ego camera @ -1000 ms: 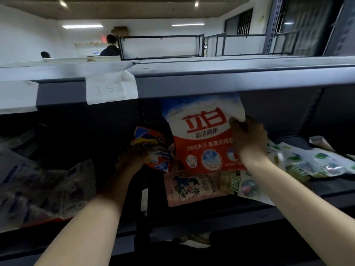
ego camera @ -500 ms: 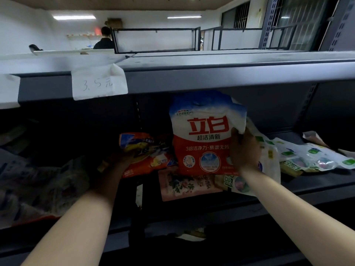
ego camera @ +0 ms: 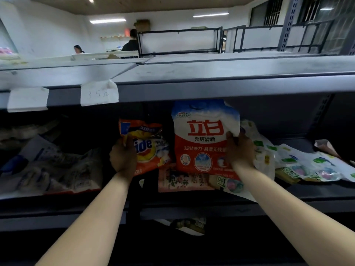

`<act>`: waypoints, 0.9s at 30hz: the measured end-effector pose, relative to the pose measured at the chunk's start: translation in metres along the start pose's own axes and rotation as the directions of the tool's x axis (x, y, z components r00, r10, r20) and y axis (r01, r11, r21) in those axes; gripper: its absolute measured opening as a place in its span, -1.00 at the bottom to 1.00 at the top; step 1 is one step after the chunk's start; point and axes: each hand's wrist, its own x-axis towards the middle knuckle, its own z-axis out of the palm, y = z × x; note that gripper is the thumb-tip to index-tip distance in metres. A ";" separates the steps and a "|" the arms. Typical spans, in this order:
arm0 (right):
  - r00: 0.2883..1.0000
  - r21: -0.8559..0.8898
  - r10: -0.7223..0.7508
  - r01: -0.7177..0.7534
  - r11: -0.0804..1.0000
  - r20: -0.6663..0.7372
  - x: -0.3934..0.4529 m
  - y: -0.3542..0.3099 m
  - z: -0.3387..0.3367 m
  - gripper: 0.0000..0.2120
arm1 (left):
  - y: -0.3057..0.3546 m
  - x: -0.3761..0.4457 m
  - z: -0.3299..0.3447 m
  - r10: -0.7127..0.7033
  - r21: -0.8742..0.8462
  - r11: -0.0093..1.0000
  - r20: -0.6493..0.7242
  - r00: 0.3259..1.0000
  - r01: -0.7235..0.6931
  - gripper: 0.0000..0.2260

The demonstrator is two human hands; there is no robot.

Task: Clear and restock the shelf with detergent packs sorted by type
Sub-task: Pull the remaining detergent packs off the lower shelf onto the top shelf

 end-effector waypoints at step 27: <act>0.961 0.349 -0.039 -0.062 0.935 0.274 -0.001 0.026 -0.156 -0.71 | 0.114 -0.219 -0.019 0.117 0.282 0.959 -0.316 0.942 -0.025 -0.65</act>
